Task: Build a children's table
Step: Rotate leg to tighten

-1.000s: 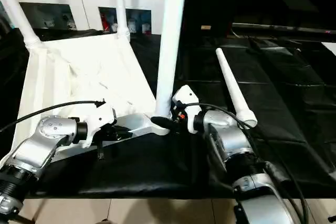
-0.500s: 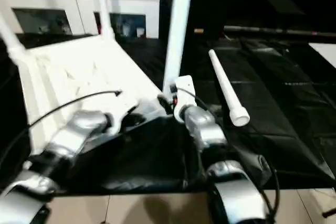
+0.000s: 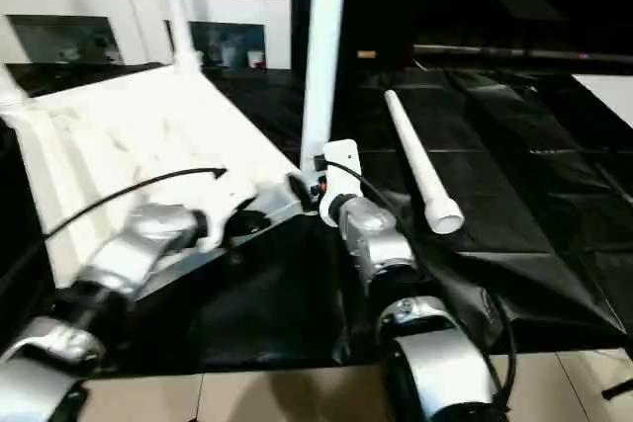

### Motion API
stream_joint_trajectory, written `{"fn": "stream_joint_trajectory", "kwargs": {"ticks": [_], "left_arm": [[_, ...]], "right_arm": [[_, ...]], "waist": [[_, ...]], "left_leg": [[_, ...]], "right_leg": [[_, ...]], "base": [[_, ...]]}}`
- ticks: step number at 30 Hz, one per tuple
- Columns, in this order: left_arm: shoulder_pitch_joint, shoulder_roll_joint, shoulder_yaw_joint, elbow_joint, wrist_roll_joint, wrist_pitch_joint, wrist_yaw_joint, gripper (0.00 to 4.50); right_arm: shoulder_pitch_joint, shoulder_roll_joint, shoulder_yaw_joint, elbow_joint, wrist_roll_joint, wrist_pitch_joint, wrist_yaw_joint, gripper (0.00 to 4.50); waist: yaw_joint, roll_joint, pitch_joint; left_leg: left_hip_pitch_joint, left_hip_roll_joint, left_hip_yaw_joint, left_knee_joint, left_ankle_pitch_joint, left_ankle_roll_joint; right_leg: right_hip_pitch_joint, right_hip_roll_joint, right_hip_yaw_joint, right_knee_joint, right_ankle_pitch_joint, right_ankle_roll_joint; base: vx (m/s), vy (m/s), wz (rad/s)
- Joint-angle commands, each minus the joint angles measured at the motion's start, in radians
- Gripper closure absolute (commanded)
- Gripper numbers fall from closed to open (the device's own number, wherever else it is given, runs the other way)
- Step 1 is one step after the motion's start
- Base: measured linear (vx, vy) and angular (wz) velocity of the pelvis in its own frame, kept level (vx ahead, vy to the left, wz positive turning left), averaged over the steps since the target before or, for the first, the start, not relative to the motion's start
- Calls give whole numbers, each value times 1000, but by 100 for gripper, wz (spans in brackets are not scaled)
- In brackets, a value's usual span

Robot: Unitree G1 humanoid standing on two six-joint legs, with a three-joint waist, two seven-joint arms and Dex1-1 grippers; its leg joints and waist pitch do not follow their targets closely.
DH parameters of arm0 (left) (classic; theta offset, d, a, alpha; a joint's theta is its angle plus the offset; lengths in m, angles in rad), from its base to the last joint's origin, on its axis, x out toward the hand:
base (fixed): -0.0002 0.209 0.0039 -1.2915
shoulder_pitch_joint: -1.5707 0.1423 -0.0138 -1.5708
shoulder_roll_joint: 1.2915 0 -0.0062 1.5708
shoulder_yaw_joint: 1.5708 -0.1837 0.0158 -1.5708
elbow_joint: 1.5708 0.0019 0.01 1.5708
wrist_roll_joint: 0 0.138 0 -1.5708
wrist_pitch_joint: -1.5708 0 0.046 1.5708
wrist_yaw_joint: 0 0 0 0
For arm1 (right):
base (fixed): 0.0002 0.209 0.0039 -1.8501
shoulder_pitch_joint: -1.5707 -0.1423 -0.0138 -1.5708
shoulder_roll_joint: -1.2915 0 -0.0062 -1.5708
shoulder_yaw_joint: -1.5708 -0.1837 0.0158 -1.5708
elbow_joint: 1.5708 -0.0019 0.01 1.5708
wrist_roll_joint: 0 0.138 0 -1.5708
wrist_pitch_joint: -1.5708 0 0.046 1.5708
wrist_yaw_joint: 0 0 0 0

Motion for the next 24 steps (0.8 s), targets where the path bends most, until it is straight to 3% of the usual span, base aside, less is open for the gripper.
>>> {"fn": "stream_joint_trajectory", "kwargs": {"ticks": [1,2,5,6,9,11,13,17,24], "left_arm": [[21,41,-6,-76,-33,-62,-109,450],[27,51,-5,-84,-36,-64,-119,450],[51,90,15,-110,-59,-67,-156,450],[53,93,19,-112,-63,-69,-159,450],[62,100,34,-123,-85,-76,-177,450],[60,94,47,-128,-108,-47,-179,405],[55,90,48,-133,-123,-16,-189,392],[45,85,29,-135,-105,-21,-186,351],[33,88,19,-96,-65,-33,-160,351]], "right_arm": [[42,-57,56,-119,9,26,166,69],[54,-73,65,-139,10,30,191,69],[106,-151,100,-222,17,51,316,69],[111,-160,103,-230,18,53,330,69],[128,-185,110,-258,17,60,364,69],[136,-192,107,-278,18,75,359,67],[140,-194,108,-290,19,86,357,67],[144,-193,111,-316,26,107,362,67],[150,-191,109,-333,26,117,361,67]], "waist": [[10,1,-73],[17,4,-80],[30,6,-84],[31,4,-83],[33,3,-73],[32,4,-69],[30,4,-68],[28,5,-70],[25,5,-70]], "left_leg": [[-2,31,-4,-64,-221,45],[-1,32,0,-56,-154,62],[-11,29,5,-44,-61,99],[-13,28,6,-43,-67,101],[-11,30,5,-51,-163,68],[-7,30,2,-57,-211,34],[-6,30,1,-59,-226,20],[-5,32,-1,-58,-217,18],[-8,28,-1,-56,-210,20]], "right_leg": [[55,-64,45,-58,-201,-183],[53,-60,45,-43,-93,-209],[54,-52,41,-26,64,-253],[54,-53,41,-26,60,-254],[53,-59,40,-47,-118,-224],[49,-61,43,-58,-234,-190],[47,-62,43,-62,-278,-178],[46,-59,44,-58,-237,-180],[50,-59,43,-58,-234,-176]], "base": [[73,-18,5],[73,-18,5],[19,-5,1],[0,0,0],[0,0,0],[0,0,0],[0,0,0],[0,0,0],[0,0,0]]}}
